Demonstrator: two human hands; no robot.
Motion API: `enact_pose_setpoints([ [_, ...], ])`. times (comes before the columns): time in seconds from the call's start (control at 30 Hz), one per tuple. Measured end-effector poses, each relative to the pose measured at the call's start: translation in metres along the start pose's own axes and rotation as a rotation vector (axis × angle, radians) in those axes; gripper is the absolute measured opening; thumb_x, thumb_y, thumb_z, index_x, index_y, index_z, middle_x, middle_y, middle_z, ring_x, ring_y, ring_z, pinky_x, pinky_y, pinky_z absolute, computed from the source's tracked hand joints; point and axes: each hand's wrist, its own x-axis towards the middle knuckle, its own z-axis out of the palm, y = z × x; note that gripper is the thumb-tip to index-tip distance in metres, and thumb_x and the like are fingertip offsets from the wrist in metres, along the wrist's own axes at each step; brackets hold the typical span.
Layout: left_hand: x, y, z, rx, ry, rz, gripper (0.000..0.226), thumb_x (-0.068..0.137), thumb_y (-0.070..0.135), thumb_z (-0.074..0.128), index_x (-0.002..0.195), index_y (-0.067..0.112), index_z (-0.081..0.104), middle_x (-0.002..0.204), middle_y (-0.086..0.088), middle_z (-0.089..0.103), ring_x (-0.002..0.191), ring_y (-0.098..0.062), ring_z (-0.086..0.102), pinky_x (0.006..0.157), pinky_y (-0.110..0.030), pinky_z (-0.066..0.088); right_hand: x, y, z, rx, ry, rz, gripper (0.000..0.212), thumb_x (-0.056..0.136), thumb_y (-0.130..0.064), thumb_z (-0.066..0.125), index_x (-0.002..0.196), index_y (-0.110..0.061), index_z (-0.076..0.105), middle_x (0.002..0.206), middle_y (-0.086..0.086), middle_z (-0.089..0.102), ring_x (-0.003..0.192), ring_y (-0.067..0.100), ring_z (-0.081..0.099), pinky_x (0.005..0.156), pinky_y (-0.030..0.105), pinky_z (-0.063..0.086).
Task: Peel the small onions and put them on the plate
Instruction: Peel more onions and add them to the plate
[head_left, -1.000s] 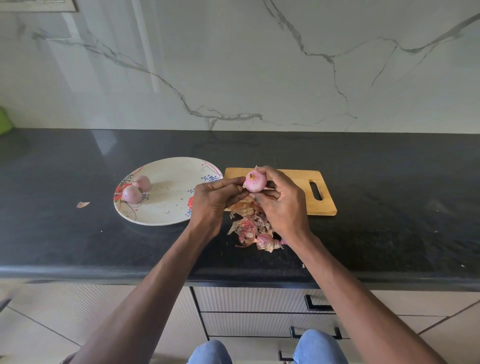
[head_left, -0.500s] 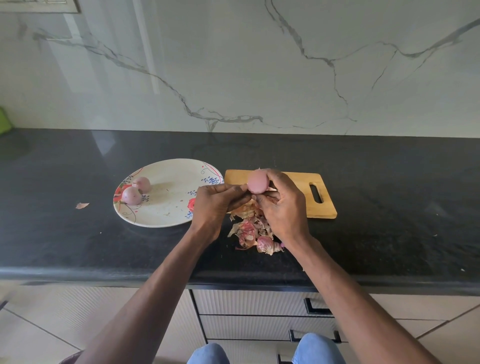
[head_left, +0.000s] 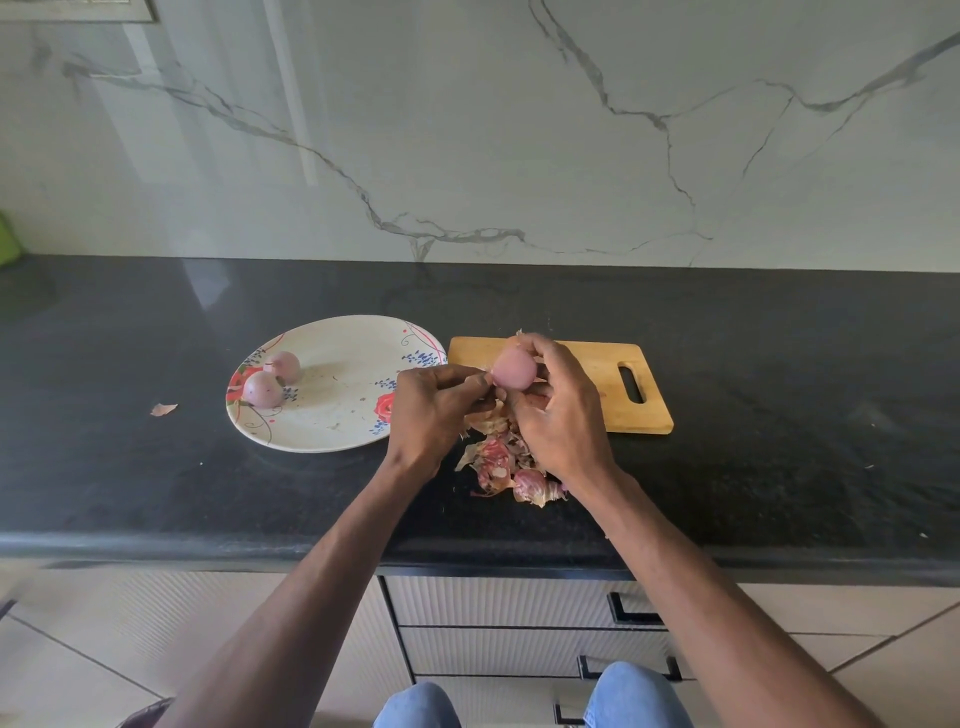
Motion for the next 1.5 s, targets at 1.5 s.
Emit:
enact_pose_setpoints([
  [1.5, -0.003, 0.008, 0.002, -0.22, -0.097, -0.072, 0.017, 0.09, 0.005, 0.071, 0.106, 0.001, 0.075, 0.095, -0.017, 0.077, 0.084, -0.028, 0.076, 0.076, -0.028, 0.06, 0.005, 0.0, -0.008, 0.284, -0.002, 0.279, 0.05, 0.081, -0.007, 0.082, 0.125, -0.02, 0.064, 0.127, 0.003, 0.066, 0.117, 0.016, 0.065, 0.09, 0.041, 0.06],
])
